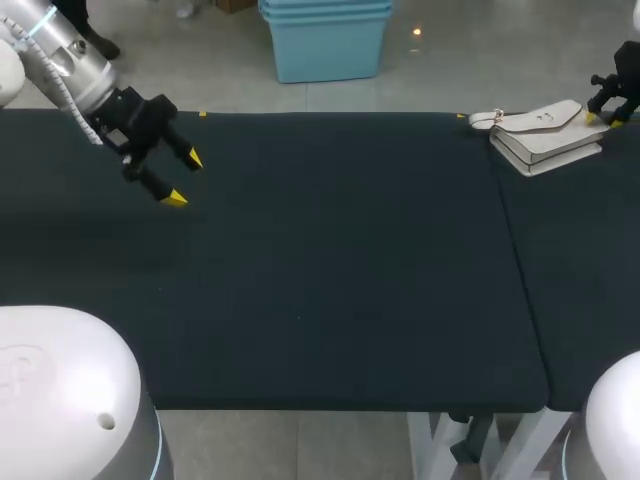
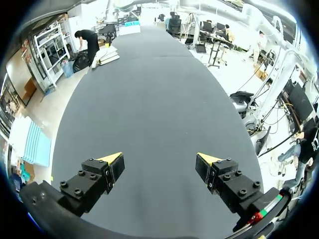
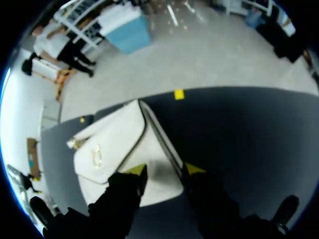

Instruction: Pick up the bag, open it, inspect its contents, close it, and place it on the opposite side

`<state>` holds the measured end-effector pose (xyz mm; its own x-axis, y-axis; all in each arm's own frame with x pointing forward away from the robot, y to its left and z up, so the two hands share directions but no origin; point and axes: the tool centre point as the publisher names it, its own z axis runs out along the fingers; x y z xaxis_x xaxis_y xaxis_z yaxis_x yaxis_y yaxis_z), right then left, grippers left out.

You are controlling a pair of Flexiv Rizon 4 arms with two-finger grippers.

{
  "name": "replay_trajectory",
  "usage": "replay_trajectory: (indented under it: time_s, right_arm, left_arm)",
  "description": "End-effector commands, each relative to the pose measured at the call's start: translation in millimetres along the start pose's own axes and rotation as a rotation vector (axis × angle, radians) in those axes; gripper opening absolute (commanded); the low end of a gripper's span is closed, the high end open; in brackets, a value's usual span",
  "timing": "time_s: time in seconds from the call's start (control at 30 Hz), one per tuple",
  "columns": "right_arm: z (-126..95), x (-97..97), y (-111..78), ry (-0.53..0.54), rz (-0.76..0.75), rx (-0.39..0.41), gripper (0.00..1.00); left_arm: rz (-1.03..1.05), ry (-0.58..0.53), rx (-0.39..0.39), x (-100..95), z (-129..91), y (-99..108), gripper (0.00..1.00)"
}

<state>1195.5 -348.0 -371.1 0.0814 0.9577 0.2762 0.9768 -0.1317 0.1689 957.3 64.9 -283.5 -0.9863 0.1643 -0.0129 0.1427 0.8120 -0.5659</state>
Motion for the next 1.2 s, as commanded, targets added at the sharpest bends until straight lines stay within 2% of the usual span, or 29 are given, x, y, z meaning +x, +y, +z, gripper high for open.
replay_trajectory:
  time_s: [0.03, 0.1, 0.47, 0.8, 0.83, 0.87, 0.97, 1.0, 1.03, 1.07, 1.2]
  right_arm:
    - [4, -3.3, 8.2, 0.013, -0.001, 0.325, 0.12]
    - [5, -2.2, 6.8, 0.016, -0.002, 0.326, 0.00]
    - [-1, 6.4, -2.5, 0.030, -0.014, 0.310, 0.00]
    - [-4, 24.4, -18.8, 0.056, -0.049, 0.306, 0.00]
    - [-4, 25.5, -20.1, 0.056, -0.052, 0.305, 0.05]
    - [-4, 25.7, -20.7, 0.058, -0.053, 0.304, 0.18]
    - [-7, 23.9, -21.9, 0.058, -0.053, 0.301, 0.58]
    - [-9, 22.1, -21.6, 0.054, -0.051, 0.298, 0.78]
    - [-11, 19.2, -20.5, 0.049, -0.047, 0.297, 0.93]
    - [-12, 16.9, -19.7, 0.047, -0.043, 0.294, 1.00]
    - [-15, 9.3, -13.9, 0.041, -0.040, 0.292, 1.00]
  left_arm:
    - [0.001, 0.000, 0.002, -0.7, 1, 1, 1.00]
    - [0.001, 0.000, 0.002, -0.7, 1, 1, 1.00]
    - [0.001, 0.000, 0.002, -0.7, 1, 1, 1.00]
    - [0.001, 0.000, 0.002, -0.7, 1, 1, 1.00]
    - [0.001, 0.000, 0.002, -0.7, 1, 1, 1.00]
    - [0.001, 0.000, 0.002, -0.7, 1, 1, 1.00]
    - [0.001, 0.000, 0.002, -0.7, 1, 1, 1.00]
    - [0.001, 0.000, 0.002, -0.7, 1, 1, 1.00]
    - [0.001, 0.000, 0.002, -0.7, 1, 1, 1.00]
    - [0.001, 0.000, 0.002, -0.7, 1, 1, 1.00]
    - [0.001, 0.000, 0.002, -0.7, 1, 1, 1.00]
